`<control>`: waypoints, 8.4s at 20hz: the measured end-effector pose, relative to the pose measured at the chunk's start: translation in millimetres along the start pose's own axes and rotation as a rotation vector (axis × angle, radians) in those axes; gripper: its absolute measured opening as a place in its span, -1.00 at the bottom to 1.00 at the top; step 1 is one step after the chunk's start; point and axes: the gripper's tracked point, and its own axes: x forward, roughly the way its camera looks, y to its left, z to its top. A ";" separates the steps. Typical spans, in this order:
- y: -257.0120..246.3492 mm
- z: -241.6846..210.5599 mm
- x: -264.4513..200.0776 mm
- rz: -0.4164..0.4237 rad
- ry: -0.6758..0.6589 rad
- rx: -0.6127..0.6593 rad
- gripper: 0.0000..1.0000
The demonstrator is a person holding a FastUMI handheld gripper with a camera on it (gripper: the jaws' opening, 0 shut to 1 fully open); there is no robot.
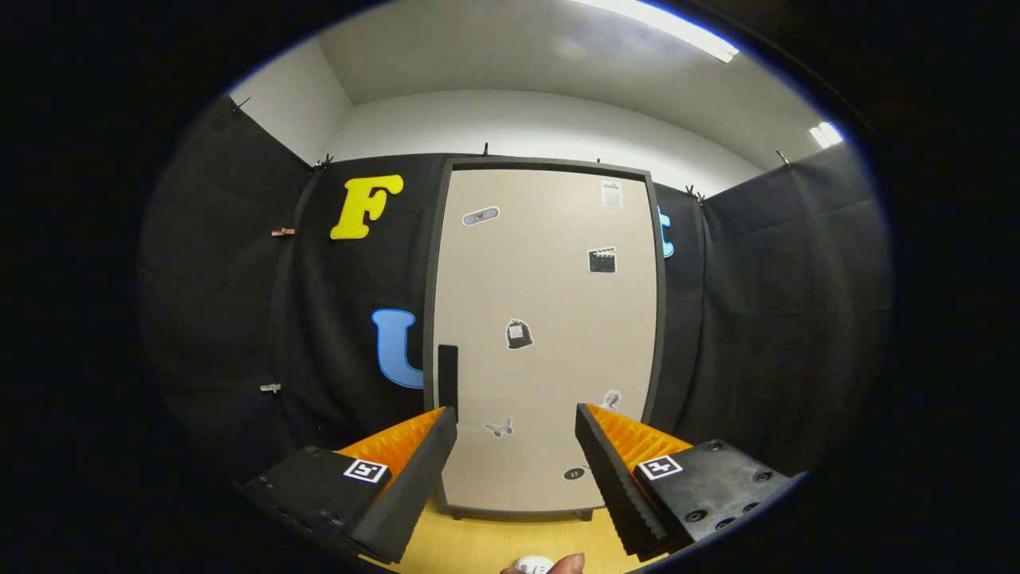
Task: Open the shoe cabinet door, grab the shoes and put them into the shoe cabinet, then close the shoe cabinet door.
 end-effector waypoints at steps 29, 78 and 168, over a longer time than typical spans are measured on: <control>78.2 -108.3 214.8 -0.066 0.163 0.032 -0.26; -204.7 -85.8 -64.9 -0.064 0.163 0.096 -0.77; -35.3 -230.4 22.2 0.085 0.433 0.182 -0.90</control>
